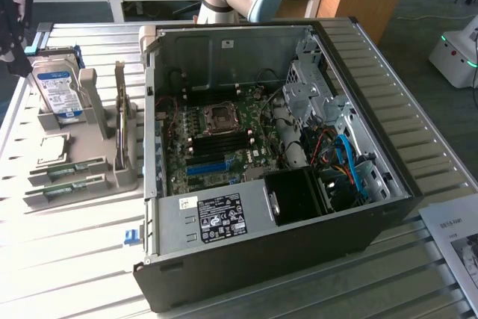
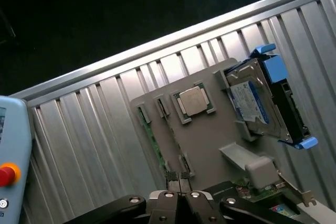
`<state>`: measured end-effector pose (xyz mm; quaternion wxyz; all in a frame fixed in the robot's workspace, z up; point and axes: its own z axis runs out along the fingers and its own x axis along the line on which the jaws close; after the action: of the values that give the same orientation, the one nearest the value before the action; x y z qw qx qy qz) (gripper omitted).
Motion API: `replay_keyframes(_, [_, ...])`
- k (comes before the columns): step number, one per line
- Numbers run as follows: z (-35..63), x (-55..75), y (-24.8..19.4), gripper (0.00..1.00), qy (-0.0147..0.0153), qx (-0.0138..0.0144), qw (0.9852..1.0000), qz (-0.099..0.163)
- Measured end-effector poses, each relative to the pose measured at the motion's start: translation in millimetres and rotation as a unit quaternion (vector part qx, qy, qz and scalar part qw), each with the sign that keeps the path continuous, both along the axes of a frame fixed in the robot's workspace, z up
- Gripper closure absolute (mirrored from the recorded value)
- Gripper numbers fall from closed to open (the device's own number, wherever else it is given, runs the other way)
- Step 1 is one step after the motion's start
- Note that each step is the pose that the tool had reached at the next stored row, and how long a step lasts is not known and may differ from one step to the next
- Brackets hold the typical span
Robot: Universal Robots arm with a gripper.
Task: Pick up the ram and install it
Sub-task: 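Pick up the ram and move it above insertion slot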
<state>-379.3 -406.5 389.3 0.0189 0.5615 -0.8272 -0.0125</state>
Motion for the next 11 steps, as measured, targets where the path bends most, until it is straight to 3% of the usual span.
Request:
replay_keyframes(6, [-0.1,0.0,0.0,0.9,0.0,0.0,0.9988,0.049])
replay_keyframes(11, [-0.2,0.0,0.0,0.9,0.0,0.0,0.9959,0.09])
